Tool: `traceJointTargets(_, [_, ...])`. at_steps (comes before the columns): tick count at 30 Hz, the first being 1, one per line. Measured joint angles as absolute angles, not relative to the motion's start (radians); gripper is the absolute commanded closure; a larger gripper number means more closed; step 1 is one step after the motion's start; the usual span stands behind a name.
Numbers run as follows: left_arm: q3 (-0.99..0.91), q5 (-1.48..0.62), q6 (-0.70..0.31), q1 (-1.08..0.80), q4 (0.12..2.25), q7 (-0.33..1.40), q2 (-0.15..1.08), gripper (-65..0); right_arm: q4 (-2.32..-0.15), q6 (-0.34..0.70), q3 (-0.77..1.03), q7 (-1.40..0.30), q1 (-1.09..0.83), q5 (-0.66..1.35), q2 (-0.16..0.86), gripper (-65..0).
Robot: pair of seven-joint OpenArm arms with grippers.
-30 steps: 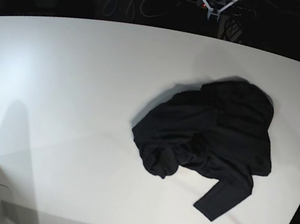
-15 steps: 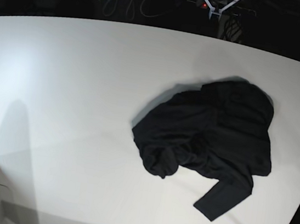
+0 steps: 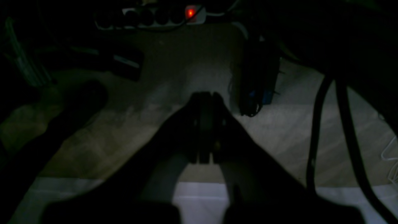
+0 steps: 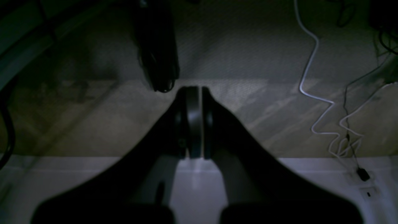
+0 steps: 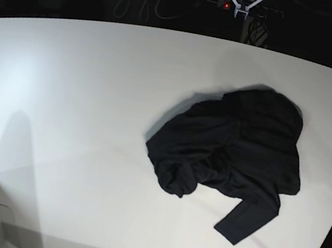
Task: Layout the t-shirt on the table in an organized manner, then fold the t-shirt properly
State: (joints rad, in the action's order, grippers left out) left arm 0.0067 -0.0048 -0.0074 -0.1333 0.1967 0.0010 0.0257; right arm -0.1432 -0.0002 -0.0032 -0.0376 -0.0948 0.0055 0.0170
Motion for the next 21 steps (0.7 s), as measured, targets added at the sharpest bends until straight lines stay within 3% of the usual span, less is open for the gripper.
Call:
traceJointTargets(4, [0.007,-0.006,-0.007,-0.162,0.204,-0.004,0.046,0.0,-0.149,0.002,-0.003,-0.031,-0.107,0.006,0.033,0.0])
traceJointTargets(8, [0.006,-0.006,-0.007,-0.257,0.301,-0.003,0.084,0.0,-0.312,0.003,-0.003,-0.035,-0.223,0.005,0.060,0.0])
traceJointTargets(21, [0.001,-0.087,-0.005,-0.726,1.140,0.013,0.183,0.0,-1.195,0.004,0.002,-0.045,-0.731,0.011,0.139,0.0])
